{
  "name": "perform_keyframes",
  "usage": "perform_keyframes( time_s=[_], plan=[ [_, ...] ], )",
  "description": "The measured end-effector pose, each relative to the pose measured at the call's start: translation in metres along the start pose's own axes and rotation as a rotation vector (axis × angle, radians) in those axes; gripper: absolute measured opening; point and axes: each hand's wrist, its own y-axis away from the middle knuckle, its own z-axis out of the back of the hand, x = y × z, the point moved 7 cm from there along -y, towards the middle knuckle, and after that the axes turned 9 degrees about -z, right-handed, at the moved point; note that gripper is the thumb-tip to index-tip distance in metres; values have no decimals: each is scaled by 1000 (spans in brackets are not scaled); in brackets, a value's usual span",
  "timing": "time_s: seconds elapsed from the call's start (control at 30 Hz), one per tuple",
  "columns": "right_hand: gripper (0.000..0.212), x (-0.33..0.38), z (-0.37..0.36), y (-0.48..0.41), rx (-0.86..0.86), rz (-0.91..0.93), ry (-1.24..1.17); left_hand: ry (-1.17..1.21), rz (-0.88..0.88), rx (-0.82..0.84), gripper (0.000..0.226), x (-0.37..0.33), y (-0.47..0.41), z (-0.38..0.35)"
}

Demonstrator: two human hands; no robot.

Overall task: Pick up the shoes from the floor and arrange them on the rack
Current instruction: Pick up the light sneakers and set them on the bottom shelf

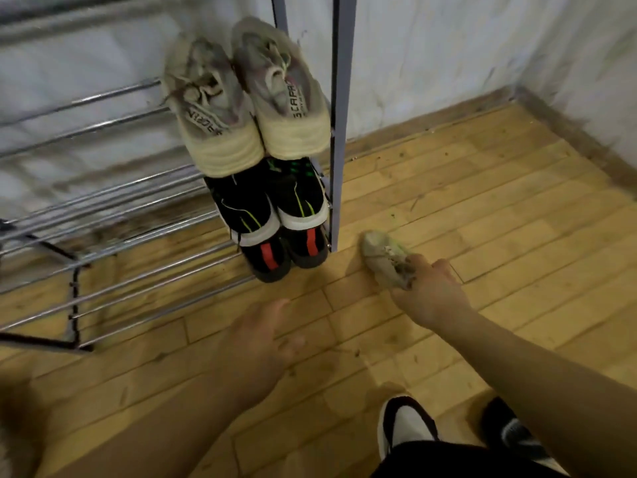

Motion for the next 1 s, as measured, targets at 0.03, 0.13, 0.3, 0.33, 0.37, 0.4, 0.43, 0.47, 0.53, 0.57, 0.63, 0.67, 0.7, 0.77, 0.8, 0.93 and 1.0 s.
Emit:
perform_keyframes(
  time_s=[0.03, 0.13, 0.3, 0.33, 0.37, 0.4, 0.43, 0.47, 0.53, 0.57, 0.63, 0.67, 0.7, 0.77, 0.8, 0.93, 1.0],
  plan=[
    [64, 5, 5, 21, 44, 48, 62, -54, -18, 40, 69, -2, 17, 9],
    [64, 39, 21, 86, 219, 224, 239, -209, -67, 125, 71, -7, 61, 45],
    [63, 152, 81, 223, 489, 609, 235, -339, -81, 137, 77, -23, 136, 143],
    [63, 177, 95, 251, 482, 684, 236, -355, -77, 119, 79, -20, 156, 167],
    [64, 204, 107, 279, 450, 770, 239, -358, -55, 96, 80, -14, 178, 190],
    [66, 231, 118, 308, 393, 866, 244, -356, -28, 58, 79, -7, 202, 213],
    [66, 257, 126, 335, 328, 954, 231, -345, 11, 6, 77, 3, 228, 235],
    [65, 284, 134, 367, 272, 1030, 190, -314, 46, -68, 74, 13, 255, 256],
    [62, 332, 141, 431, 213, 1155, 96, -187, 97, -259, 64, 37, 315, 290],
    [61, 354, 140, 464, 184, 1220, 78, -116, 128, -361, 59, 54, 346, 302],
    [61, 393, 124, 526, 169, 1340, 96, 4, 207, -545, 52, 94, 409, 311],
    [61, 410, 109, 556, 180, 1398, 122, 63, 236, -629, 52, 116, 438, 309],
    [61, 426, 91, 585, 190, 1451, 160, 127, 261, -703, 51, 136, 465, 303],
    [62, 447, 51, 636, 209, 1541, 245, 229, 322, -831, 50, 171, 513, 281],
    [63, 454, 30, 658, 224, 1576, 282, 270, 351, -873, 47, 187, 531, 266],
    [64, 454, -50, 686, 289, 1602, 398, 423, 418, -930, 43, 241, 562, 209],
    [66, 445, -80, 670, 318, 1561, 438, 445, 437, -921, 49, 260, 558, 188]
  ],
)
